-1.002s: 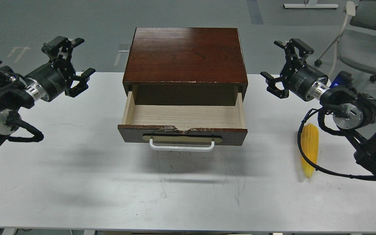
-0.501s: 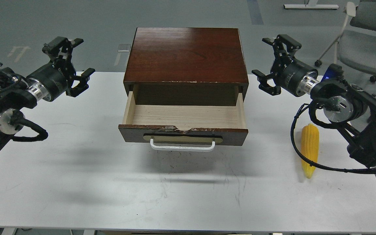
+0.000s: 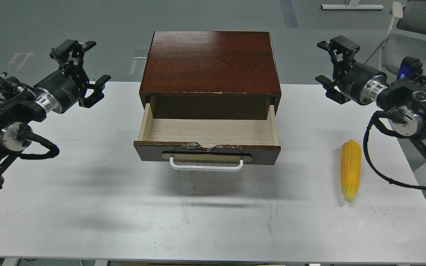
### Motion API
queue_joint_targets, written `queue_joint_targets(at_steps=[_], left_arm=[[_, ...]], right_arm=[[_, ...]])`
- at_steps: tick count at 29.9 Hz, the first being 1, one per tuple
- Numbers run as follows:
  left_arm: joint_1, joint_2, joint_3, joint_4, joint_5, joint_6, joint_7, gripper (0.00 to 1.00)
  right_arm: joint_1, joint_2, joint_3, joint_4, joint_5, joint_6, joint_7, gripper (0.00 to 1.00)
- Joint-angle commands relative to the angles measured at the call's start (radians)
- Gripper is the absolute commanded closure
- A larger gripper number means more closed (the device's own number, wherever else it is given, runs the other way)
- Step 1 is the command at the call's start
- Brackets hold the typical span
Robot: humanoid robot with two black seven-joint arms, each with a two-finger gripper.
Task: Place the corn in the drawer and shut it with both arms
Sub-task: 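Lower the right gripper onto the yellow corn cob and grasp it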
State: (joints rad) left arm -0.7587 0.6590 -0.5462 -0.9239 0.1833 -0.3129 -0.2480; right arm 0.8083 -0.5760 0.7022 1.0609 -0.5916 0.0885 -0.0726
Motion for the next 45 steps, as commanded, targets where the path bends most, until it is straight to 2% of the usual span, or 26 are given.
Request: queue_joint_targets(at_steps=[1,8,12,15,19,20,25,27,32,36,39,45], left_arm=[[-0.004,-0.007,0.000,-0.001,0.001,-0.003,-0.002,0.02],[-0.007,-0.029,-0.001,-0.003,0.001,0.002,-0.004,0.02],[-0.008,-0.029,-0.001,-0.010,0.001,0.002,-0.004,0.02],[-0.010,-0.029,-0.001,-0.010,0.001,0.002,-0.004,0.02],[-0.011,-0.029,-0.003,-0.010,0.001,0.000,-0.004,0.02],[-0.011,-0.027,-0.001,-0.010,0.001,0.000,-0.004,0.02],[-0.011,-0.027,-0.001,-0.010,0.001,0.000,-0.004,0.02],[-0.010,-0.029,-0.001,-0.010,0.001,0.000,-0.004,0.02],[-0.010,-0.032,-0.001,-0.010,0.001,0.000,-0.004,0.02],[-0.010,-0.032,-0.001,-0.010,0.001,0.000,-0.004,0.02],[-0.008,-0.033,-0.001,-0.010,0.001,-0.002,-0.005,0.02],[-0.008,-0.035,-0.001,-0.010,0.001,-0.002,-0.005,0.02]], right_arm=[[-0.003,-0.045,-0.067,0.011,-0.108,-0.101,0.004,0.00],[-0.020,-0.116,-0.009,0.036,-0.056,-0.098,-0.003,0.00],[-0.021,-0.217,-0.023,0.082,-0.051,-0.049,0.000,0.01],[-0.024,-0.246,-0.106,0.082,-0.068,-0.058,-0.004,0.09],[-0.006,-0.324,-0.242,0.093,-0.076,-0.073,-0.004,0.06],[-0.004,-0.362,-0.274,0.108,-0.074,-0.073,-0.004,0.04],[-0.012,-0.468,-0.389,0.255,-0.125,-0.085,-0.007,0.06],[-0.012,-0.504,-0.488,0.309,-0.219,-0.145,-0.029,0.09],[-0.015,-0.513,-0.590,0.312,-0.367,-0.194,-0.046,0.13],[-0.038,-0.505,-0.602,0.306,-0.392,-0.220,-0.053,0.13],[-0.047,-0.449,-0.628,0.304,-0.392,-0.237,-0.079,0.16],[-0.046,-0.369,-0.636,0.304,-0.393,-0.240,-0.101,0.17]])
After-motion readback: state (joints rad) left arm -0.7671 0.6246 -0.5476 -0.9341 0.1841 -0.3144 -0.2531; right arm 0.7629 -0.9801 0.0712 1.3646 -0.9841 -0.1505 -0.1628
